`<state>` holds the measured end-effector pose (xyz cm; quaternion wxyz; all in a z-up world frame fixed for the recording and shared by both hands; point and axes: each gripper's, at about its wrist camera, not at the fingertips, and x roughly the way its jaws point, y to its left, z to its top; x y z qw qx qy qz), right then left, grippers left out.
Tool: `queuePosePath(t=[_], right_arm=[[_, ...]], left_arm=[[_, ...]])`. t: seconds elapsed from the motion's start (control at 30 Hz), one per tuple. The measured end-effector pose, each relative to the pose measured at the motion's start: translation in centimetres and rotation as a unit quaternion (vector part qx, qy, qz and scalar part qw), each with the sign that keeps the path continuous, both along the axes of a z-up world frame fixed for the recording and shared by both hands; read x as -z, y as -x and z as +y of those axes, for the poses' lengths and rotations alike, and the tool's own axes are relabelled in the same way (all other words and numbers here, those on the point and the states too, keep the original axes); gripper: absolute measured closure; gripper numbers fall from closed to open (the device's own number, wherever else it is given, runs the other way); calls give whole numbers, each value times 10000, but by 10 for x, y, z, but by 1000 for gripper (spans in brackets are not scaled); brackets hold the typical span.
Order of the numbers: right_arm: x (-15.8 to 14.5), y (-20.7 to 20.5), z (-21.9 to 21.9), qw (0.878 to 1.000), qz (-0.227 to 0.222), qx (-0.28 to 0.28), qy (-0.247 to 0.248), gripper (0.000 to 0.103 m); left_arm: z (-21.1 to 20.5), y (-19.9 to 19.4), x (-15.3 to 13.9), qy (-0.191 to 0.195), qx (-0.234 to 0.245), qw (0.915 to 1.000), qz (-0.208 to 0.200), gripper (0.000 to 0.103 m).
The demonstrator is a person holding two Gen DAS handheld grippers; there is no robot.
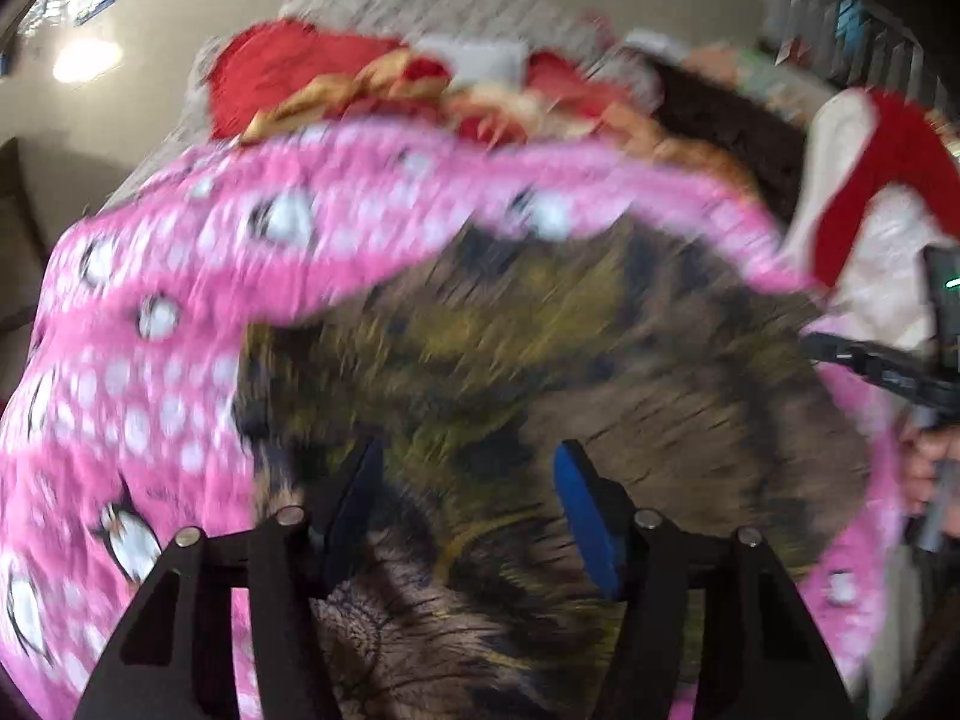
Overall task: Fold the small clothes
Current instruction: 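Lift the hem end and fold it over toward the collar with both grippers, then open both grippers to release the folded hem onto the garment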
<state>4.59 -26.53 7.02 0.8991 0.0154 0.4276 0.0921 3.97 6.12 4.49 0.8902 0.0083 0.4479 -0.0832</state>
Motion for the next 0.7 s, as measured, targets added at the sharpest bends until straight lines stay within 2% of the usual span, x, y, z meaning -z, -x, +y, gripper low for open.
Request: queuePosePath(t=[0.03,0.1,0.13,0.2,0.33,0.4,0.53,0.63,0.7], right_arm=[[15,-5,9,9994,209,-30,268,79],[44,-15,13,9963,607,26,613,77],[44,-13,10,9977,421,86,529,76],[41,-18,7,9977,496,199,426,76],[35,-36,3,9968,451,289,599,76],[33,-51,-5,9976,423,370,411,76],[17,-81,-22,9971,28,752,-69,76],[11,-102,-34,9957,-116,868,-314,76],[3,-106,-40,9945,-273,982,-254,75]], left_arm=[[1,-3,13,-154,-118,9997,169,43],[2,-2,21,-106,-118,9999,40,42],[2,-4,19,-108,-154,9998,91,42],[2,-13,13,-56,-266,9990,365,42],[9,-50,6,361,-618,9941,813,42],[12,-66,4,388,-692,9943,707,42],[28,-106,-1,480,-1110,9918,417,42],[55,-125,-14,609,-1685,9836,207,42],[71,-129,-22,776,-2057,9755,89,42]])
